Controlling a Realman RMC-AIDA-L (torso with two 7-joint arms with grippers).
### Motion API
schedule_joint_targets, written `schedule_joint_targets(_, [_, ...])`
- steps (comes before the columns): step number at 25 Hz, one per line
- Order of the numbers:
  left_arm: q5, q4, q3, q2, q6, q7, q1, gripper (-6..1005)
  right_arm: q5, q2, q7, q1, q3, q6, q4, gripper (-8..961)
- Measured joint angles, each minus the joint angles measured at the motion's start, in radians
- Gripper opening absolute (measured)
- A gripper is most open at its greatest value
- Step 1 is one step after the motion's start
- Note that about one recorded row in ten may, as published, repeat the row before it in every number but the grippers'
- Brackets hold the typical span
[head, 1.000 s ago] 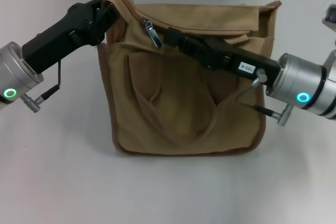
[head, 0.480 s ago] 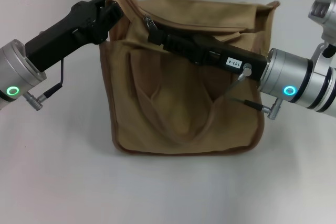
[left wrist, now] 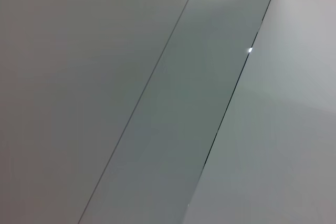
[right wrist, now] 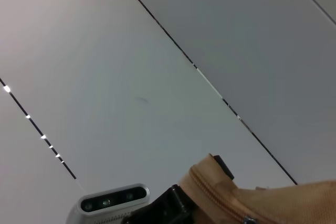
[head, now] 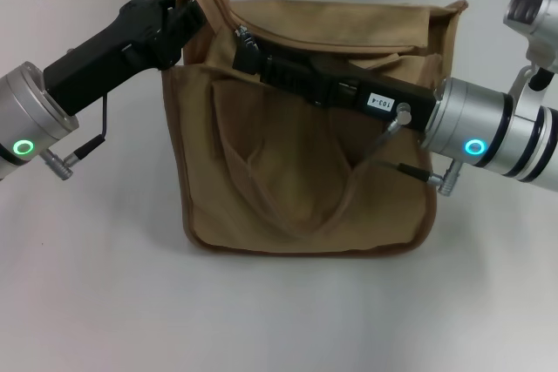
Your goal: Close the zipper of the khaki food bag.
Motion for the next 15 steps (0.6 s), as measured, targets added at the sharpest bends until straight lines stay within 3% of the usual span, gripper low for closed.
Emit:
schedule_joint_targets(13, [-0.002, 0.000, 0.000, 0.001, 0.000, 0.000, -0.005, 28, 0.001, 0.000, -0.023, 0.014, 0.001, 0.017, -0.002, 379])
schedule_joint_targets(15, [-0.002, 0.000, -0.001, 0.001, 0.000, 0.000, -0.005, 28, 0.002, 0.000, -0.024, 0.011, 0.003, 0.019, -0.002, 297])
